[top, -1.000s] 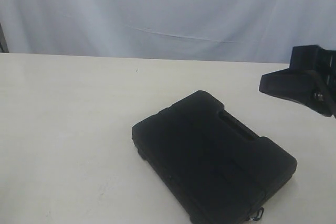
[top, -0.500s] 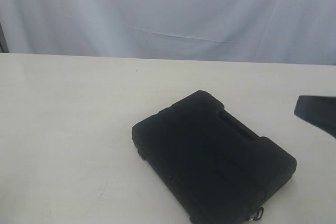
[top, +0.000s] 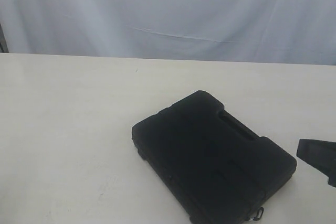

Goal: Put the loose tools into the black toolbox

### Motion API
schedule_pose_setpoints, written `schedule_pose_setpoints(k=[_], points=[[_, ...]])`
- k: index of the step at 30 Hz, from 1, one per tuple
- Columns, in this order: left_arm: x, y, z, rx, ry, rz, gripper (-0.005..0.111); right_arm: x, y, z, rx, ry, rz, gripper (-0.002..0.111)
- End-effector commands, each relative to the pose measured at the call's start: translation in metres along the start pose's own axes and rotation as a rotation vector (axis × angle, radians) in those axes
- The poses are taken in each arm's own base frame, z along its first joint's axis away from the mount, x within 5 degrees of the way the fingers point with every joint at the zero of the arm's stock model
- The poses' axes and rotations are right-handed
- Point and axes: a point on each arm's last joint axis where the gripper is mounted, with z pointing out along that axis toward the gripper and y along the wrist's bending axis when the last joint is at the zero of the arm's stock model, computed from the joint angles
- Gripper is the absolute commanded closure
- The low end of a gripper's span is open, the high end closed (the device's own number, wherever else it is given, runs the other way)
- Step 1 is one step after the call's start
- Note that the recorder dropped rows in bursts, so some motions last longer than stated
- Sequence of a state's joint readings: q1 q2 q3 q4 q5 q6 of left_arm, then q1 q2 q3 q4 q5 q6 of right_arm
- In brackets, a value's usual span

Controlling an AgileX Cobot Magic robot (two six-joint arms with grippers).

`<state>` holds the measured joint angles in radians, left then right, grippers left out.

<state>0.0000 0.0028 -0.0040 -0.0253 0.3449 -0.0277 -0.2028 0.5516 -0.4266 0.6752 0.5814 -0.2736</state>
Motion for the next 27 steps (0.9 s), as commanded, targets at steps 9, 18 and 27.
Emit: schedule_pose_setpoints(k=[9,18,27], points=[[0.001,0.000,0.000,0.008,-0.002,-0.006,0.107,0.038,-0.020,-0.006,0.094,-0.047,0.336,0.109],[0.001,-0.001,0.000,0.009,-0.002,-0.007,0.107,0.052,-0.043,0.006,0.146,-0.224,0.389,0.109],[0.001,-0.001,0.000,0.009,-0.002,-0.007,0.107,0.065,-0.062,0.010,0.187,-0.426,0.323,0.109]])
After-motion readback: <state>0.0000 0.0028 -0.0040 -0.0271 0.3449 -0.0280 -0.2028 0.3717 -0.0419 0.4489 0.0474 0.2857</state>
